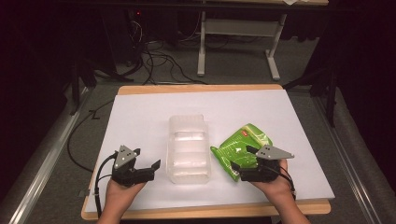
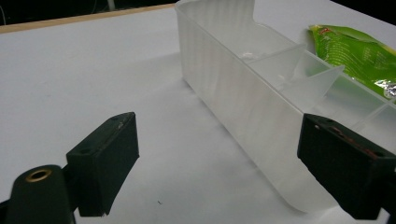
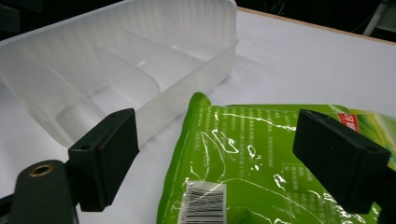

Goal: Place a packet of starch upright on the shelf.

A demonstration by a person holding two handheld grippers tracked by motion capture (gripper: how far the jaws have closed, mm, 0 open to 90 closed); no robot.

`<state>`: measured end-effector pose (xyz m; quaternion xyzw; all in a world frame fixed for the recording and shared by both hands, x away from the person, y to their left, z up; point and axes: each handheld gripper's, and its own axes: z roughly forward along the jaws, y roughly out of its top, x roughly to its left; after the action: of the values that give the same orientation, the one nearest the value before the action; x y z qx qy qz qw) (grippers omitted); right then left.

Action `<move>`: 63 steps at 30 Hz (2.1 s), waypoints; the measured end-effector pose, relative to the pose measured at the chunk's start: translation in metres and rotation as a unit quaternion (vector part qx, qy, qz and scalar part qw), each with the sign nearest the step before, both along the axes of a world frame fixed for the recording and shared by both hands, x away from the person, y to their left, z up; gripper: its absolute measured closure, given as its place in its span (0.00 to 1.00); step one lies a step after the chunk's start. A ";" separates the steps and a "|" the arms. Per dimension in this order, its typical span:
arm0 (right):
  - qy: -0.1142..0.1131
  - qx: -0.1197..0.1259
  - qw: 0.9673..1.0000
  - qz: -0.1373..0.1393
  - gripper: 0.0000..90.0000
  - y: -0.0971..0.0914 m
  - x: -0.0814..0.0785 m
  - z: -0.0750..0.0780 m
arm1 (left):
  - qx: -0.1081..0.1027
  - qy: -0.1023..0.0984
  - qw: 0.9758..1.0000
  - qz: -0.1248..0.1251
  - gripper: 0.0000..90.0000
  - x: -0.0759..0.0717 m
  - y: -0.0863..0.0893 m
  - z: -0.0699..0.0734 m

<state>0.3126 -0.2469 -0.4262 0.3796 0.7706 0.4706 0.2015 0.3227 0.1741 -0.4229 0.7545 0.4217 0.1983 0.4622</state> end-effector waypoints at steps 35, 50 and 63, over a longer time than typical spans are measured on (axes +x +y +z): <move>0.005 0.000 0.998 -0.055 0.18 -0.021 0.019 0.001 | 0.003 0.017 1.000 -0.004 0.16 0.007 0.006 -0.007; 0.058 0.003 0.987 -0.150 0.20 -0.084 0.053 -0.020 | 0.009 0.025 1.000 -0.011 0.17 0.009 0.003 -0.012; 0.147 0.049 0.975 -0.162 0.15 -0.100 0.071 -0.043 | 0.020 0.026 0.999 -0.020 0.17 0.009 0.000 -0.014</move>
<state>0.3835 -0.3466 -0.4696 0.5739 0.6960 0.4077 0.1411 0.3314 0.1739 -0.4374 0.7765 0.4143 0.1781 0.4401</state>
